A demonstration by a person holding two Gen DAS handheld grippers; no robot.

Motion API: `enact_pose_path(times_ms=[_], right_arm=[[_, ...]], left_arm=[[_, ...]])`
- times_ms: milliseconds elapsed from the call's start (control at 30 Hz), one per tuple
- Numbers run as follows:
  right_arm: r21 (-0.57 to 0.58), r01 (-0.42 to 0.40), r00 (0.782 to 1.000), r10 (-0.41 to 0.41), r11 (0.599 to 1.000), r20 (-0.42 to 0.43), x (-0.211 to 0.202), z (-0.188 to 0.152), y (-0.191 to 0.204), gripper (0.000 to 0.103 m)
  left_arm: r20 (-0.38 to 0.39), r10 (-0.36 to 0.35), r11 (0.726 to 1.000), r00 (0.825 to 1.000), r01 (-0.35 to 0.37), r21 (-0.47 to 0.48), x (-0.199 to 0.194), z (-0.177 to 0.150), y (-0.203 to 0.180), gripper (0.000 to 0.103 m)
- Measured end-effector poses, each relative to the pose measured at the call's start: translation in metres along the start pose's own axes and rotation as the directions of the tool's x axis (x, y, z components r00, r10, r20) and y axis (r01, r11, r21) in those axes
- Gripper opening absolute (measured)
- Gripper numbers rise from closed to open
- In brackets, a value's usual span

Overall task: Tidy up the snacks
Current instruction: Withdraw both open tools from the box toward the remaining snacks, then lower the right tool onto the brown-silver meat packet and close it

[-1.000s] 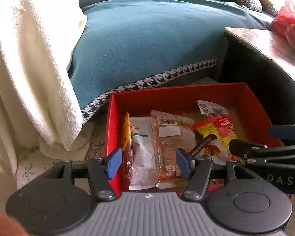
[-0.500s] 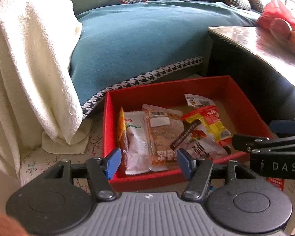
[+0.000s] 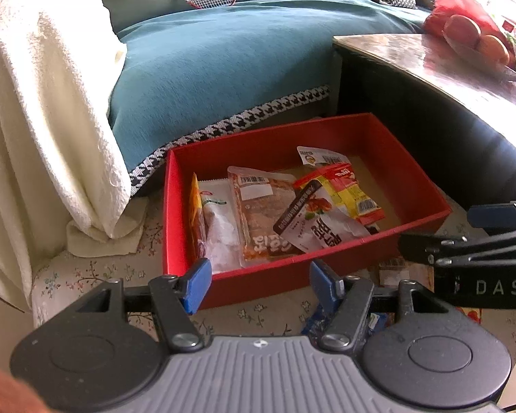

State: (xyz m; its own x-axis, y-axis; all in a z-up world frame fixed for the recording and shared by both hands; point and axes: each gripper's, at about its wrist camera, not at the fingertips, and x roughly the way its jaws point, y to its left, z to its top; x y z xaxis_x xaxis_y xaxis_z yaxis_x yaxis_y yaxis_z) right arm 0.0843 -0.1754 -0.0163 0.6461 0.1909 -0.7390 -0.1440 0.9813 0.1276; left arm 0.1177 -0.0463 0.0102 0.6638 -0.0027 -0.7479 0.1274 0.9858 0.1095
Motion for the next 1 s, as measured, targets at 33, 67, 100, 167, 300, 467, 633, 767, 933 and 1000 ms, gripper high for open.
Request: enact_pose_path(times_ms=[33, 67, 100, 167, 300, 467, 633, 767, 933, 1000], right_arm=[[0.0, 0.003, 1.0, -0.003, 1.0, -0.002, 0.0, -0.002, 0.0, 0.092], [0.001, 0.006, 1.0, -0.006, 1.0, -0.006, 0.0, -0.004, -0.001, 0.092], [0.002, 0.009, 1.0, -0.009, 1.0, -0.011, -0.001, -0.006, -0.002, 0.092], [0.004, 0.013, 1.0, -0.013, 1.0, -0.019, -0.002, -0.011, -0.003, 0.092], [0.011, 0.023, 0.999, -0.023, 1.0, -0.032, -0.006, -0.021, -0.007, 0.093], [0.017, 0.041, 0.998, -0.04, 0.999, -0.055, -0.009, -0.038, -0.013, 0.096], [0.021, 0.062, 0.995, -0.06, 0.998, -0.082, -0.013, -0.058, -0.016, 0.096], [0.036, 0.078, 0.992, -0.074, 0.996, -0.097, -0.018, -0.074, -0.018, 0.096], [0.064, 0.095, 0.987, -0.086, 0.993, -0.137, -0.018, -0.093, -0.022, 0.096], [0.082, 0.093, 0.985, -0.079, 0.992, -0.155, -0.016, -0.1, -0.024, 0.096]], left_arm=[[-0.001, -0.003, 1.0, 1.0, 0.003, -0.001, -0.001, -0.001, 0.0, 0.057], [-0.003, -0.006, 1.0, 1.0, 0.006, 0.0, -0.002, -0.003, -0.001, 0.057], [-0.005, -0.008, 1.0, 1.0, 0.008, 0.003, -0.002, -0.004, -0.002, 0.057], [-0.01, -0.011, 1.0, 1.0, 0.011, 0.017, -0.003, -0.008, -0.006, 0.057], [-0.017, -0.019, 0.999, 1.0, 0.019, 0.039, -0.005, -0.015, -0.011, 0.057], [-0.029, -0.027, 0.998, 0.999, 0.028, 0.058, -0.007, -0.022, -0.017, 0.058], [-0.036, -0.034, 0.997, 0.999, 0.037, 0.072, -0.01, -0.027, -0.021, 0.058], [-0.043, -0.045, 0.995, 0.998, 0.049, 0.086, -0.012, -0.032, -0.024, 0.059], [-0.065, -0.05, 0.993, 0.997, 0.057, 0.106, -0.009, -0.04, -0.029, 0.063], [-0.075, -0.048, 0.991, 0.996, 0.057, 0.123, -0.008, -0.042, -0.033, 0.063]])
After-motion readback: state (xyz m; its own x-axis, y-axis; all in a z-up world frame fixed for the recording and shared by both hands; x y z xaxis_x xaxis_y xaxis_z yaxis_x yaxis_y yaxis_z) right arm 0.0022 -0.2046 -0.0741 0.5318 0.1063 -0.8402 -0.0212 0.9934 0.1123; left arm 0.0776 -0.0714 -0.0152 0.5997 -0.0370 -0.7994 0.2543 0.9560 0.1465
